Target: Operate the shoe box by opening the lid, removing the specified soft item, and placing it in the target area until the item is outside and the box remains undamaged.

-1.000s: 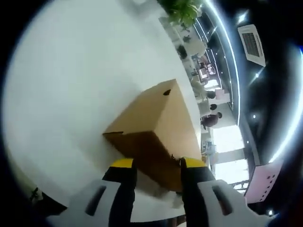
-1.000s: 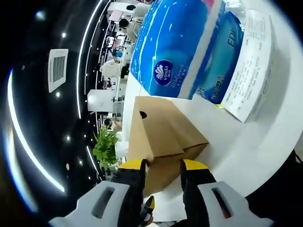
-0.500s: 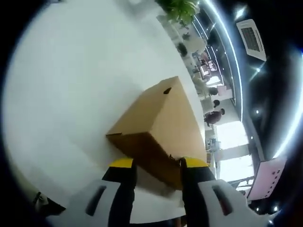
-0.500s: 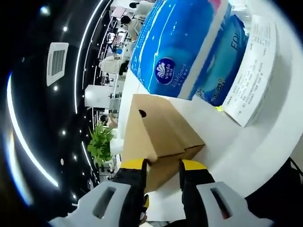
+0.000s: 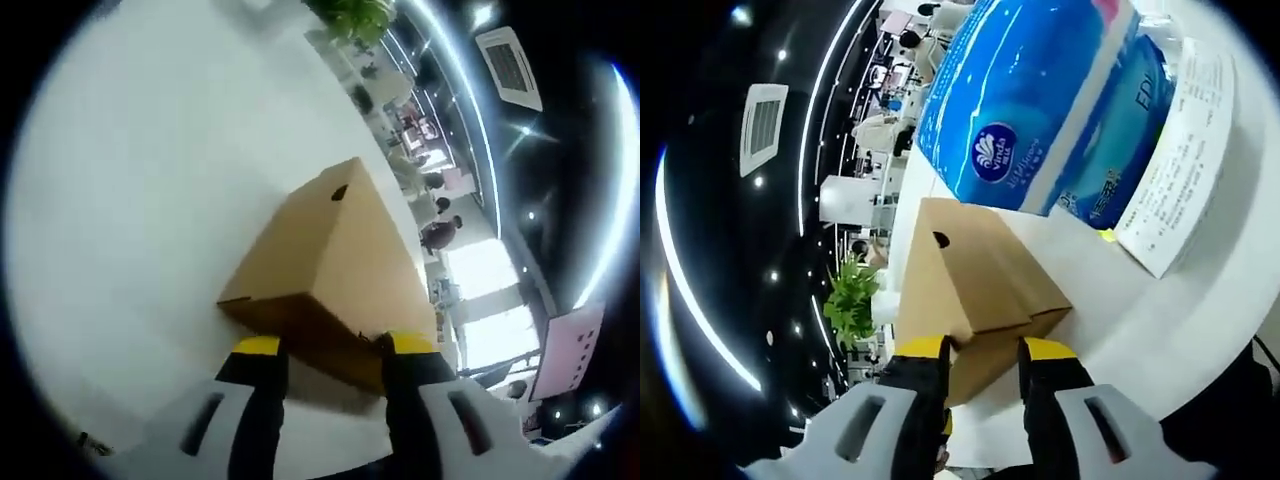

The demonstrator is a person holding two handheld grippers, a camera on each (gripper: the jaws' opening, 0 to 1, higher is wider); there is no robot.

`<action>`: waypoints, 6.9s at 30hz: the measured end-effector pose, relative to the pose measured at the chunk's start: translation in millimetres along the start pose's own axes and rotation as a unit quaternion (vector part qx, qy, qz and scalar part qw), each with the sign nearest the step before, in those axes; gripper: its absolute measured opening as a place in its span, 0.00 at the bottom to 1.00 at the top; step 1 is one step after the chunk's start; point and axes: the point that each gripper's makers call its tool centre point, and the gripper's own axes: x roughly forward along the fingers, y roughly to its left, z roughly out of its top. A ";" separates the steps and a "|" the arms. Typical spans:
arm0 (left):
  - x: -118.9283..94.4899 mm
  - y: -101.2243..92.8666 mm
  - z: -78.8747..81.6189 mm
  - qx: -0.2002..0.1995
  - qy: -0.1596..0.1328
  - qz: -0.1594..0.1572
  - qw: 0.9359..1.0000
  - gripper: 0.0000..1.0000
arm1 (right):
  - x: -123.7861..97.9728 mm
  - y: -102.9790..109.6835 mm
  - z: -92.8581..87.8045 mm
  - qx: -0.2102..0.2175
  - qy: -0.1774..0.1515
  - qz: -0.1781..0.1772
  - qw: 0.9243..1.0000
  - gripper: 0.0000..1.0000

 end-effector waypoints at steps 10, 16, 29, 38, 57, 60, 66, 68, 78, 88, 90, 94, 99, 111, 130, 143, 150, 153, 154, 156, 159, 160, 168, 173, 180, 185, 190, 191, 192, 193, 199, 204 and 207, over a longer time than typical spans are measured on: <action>-5.8 7.0 2.7 0.010 0.018 0.007 1.000 0.50 | -6.8 -0.3 -19.0 -0.041 0.042 -0.003 0.998 0.33; -14.5 8.4 -9.7 -0.019 0.023 0.009 1.000 0.69 | -14.6 4.7 -29.9 -0.107 0.055 0.006 0.993 0.50; -26.8 1.2 -21.4 0.135 0.038 0.022 0.990 0.99 | -27.7 24.6 -38.1 -0.286 0.046 0.009 0.957 0.77; -30.3 -11.6 -7.7 0.236 0.016 0.028 0.971 0.99 | -38.2 43.5 -37.7 -0.481 0.026 -0.029 0.876 0.91; -20.1 -46.0 7.3 0.431 0.014 0.020 0.902 0.98 | -30.8 50.2 -24.5 -0.694 -0.004 -0.063 0.717 1.00; -14.6 -44.4 3.3 0.462 0.032 0.021 0.886 0.96 | -25.2 44.7 -18.5 -0.706 0.000 -0.076 0.704 1.00; -7.0 -39.5 4.8 0.450 0.051 0.029 0.891 0.96 | -12.3 39.7 -3.6 -0.720 0.015 -0.104 0.686 0.99; -6.1 -39.2 4.4 0.469 0.058 0.029 0.881 0.96 | -11.7 45.8 -4.7 -0.717 0.008 -0.093 0.690 0.99; -0.9 -30.5 6.8 0.467 0.054 0.032 0.882 0.91 | 5.7 49.2 -1.4 -0.736 0.014 -0.072 0.673 0.98; -1.0 -13.0 -7.2 0.488 0.089 0.047 0.867 0.94 | 14.5 38.8 -1.3 -0.744 0.056 -0.058 0.663 0.99; -0.4 -12.1 -6.6 0.483 0.086 0.050 0.870 0.94 | 15.0 35.5 -2.5 -0.743 0.061 -0.055 0.665 0.99; 3.0 -9.8 -7.2 0.491 0.091 0.053 0.865 0.90 | 14.6 30.1 -3.8 -0.743 0.068 -0.059 0.663 0.97; 5.5 -12.4 -3.6 0.486 0.089 0.056 0.868 0.91 | 13.1 37.9 -1.8 -0.748 0.058 -0.051 0.659 0.93; 8.6 -6.5 5.6 0.487 0.082 0.079 0.866 0.84 | 30.8 33.9 2.7 -0.740 0.078 -0.055 0.666 0.90; 21.0 -1.8 3.0 0.423 0.107 0.082 0.896 0.69 | 46.2 25.8 9.1 -0.748 0.084 -0.076 0.654 0.80; 20.7 -2.0 1.5 0.426 0.115 0.087 0.893 0.68 | 44.4 30.1 9.1 -0.731 0.089 -0.067 0.673 0.80; 15.2 -3.1 -5.6 0.413 0.124 0.082 0.898 0.66 | 38.9 26.5 8.5 -0.732 0.101 -0.072 0.670 0.80; 14.7 -4.6 -7.8 0.411 0.123 0.078 0.900 0.66 | 36.3 24.9 9.5 -0.732 0.105 -0.075 0.669 0.80; 14.7 -5.0 -8.1 0.412 0.123 0.077 0.900 0.66 | 35.6 24.5 9.5 -0.731 0.106 -0.075 0.669 0.80; 14.8 -5.1 -8.5 0.412 0.124 0.076 0.899 0.66 | 33.8 23.6 9.2 -0.731 0.107 -0.077 0.670 0.79; 14.3 -5.0 -9.5 0.415 0.124 0.072 0.898 0.66 | 30.9 21.3 8.8 -0.731 0.110 -0.080 0.668 0.78; 13.9 -4.9 -9.9 0.416 0.125 0.071 0.898 0.66 | 29.4 20.5 8.5 -0.732 0.111 -0.081 0.667 0.78; 9.7 -5.4 -17.9 0.417 0.123 0.064 0.898 0.65 | 20.0 15.1 7.3 -0.732 0.118 -0.088 0.665 0.77; 7.2 -4.8 -21.7 0.416 0.123 0.060 0.899 0.65 | 14.4 12.4 5.0 -0.731 0.118 -0.092 0.666 0.77; 5.0 -5.3 -25.2 0.418 0.126 0.058 0.898 0.65 | 10.0 10.0 3.5 -0.729 0.116 -0.095 0.668 0.77; 3.0 -5.1 -27.4 0.416 0.124 0.060 0.899 0.65 | 8.9 9.4 2.9 -0.731 0.117 -0.095 0.665 0.77; -0.9 -4.3 -30.9 0.417 0.122 0.061 0.898 0.64 | 6.3 8.0 1.6 -0.734 0.118 -0.094 0.662 0.77; -1.7 -4.4 -31.9 0.416 0.123 0.063 0.899 0.64 | 5.7 6.8 1.2 -0.738 0.120 -0.095 0.657 0.77; -2.1 -4.6 -32.8 0.416 0.123 0.064 0.899 0.64 | 5.2 4.6 1.9 -0.745 0.122 -0.101 0.648 0.77; -2.4 -4.8 -33.7 0.416 0.123 0.064 0.899 0.64 | 5.1 4.1 2.1 -0.747 0.123 -0.102 0.645 0.77; -3.8 -5.0 -35.1 0.413 0.118 0.064 0.901 0.64 | 4.0 3.9 2.5 -0.747 0.125 -0.101 0.645 0.76; -4.1 -5.3 -35.6 0.417 0.123 0.064 0.898 0.64 | 1.2 3.1 1.5 -0.746 0.123 -0.100 0.647 0.76; -4.2 -5.0 -37.2 0.418 0.123 0.062 0.898 0.64 | -1.0 1.6 1.2 -0.746 0.121 -0.101 0.648 0.76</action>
